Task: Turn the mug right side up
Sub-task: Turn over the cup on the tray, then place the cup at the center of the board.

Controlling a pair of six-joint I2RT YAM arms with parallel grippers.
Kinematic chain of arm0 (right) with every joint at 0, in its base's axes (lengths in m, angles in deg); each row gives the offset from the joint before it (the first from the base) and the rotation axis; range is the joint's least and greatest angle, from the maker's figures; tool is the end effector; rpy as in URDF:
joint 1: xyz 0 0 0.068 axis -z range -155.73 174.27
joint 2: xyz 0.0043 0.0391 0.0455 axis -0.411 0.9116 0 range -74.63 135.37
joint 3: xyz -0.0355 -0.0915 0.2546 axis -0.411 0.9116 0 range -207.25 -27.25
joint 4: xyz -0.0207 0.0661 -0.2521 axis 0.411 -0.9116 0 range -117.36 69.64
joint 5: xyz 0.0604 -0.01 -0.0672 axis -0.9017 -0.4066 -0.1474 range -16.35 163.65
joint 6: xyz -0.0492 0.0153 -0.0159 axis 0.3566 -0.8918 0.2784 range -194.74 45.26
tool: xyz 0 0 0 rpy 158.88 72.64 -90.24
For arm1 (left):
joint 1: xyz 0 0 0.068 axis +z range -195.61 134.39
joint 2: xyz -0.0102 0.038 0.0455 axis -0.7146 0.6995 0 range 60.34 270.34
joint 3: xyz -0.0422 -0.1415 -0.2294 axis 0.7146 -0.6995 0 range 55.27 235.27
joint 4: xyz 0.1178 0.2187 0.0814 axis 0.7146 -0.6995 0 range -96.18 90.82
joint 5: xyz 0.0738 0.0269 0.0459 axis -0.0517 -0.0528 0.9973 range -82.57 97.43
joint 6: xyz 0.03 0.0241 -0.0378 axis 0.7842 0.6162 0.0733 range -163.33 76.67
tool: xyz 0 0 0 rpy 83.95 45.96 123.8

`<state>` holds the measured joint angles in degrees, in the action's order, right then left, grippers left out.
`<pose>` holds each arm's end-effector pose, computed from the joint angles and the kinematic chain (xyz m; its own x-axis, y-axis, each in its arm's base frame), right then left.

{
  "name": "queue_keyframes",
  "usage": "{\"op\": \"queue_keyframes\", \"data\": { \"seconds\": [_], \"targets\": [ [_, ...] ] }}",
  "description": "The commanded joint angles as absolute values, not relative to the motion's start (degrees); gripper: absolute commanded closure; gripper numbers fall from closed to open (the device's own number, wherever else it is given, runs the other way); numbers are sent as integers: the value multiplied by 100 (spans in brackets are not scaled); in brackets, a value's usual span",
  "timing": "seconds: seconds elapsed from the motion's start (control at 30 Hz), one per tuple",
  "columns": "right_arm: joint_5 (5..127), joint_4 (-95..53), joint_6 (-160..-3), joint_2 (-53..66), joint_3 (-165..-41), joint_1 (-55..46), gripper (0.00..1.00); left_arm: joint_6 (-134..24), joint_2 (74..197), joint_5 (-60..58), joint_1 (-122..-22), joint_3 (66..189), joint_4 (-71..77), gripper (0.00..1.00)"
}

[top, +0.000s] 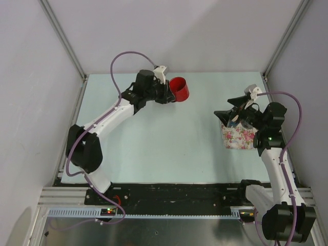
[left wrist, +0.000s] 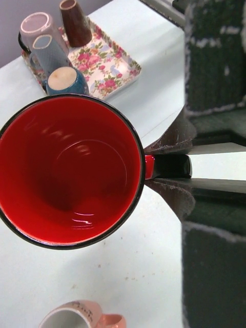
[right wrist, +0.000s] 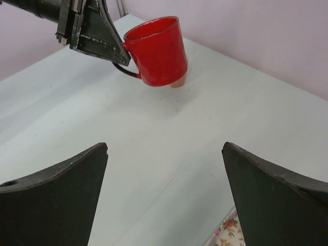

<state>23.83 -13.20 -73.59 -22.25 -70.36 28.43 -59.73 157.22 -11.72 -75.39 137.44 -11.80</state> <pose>0.2086 0.0120 0.3388 -0.0223 -0.0114 -0.9997 -0.7153 0.6988 0.0080 0.3409 -0.2086 0.3220 -0.5863 0.0282 -0.8096 0.5802 0.7121 -0.3954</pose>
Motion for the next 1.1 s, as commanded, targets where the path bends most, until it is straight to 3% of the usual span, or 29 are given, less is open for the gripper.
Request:
{"op": "queue_keyframes", "data": {
  "seconds": [0.0,1.07],
  "targets": [
    [2476,-1216,-7062,-2341,-6993,2866,1,-5613,15761,-762,-7635,14337,-904,100],
    [2661,-1068,-6943,-2348,-6786,3097,1,-5689,18129,1689,-8114,16384,-1627,100]
  ]
}}
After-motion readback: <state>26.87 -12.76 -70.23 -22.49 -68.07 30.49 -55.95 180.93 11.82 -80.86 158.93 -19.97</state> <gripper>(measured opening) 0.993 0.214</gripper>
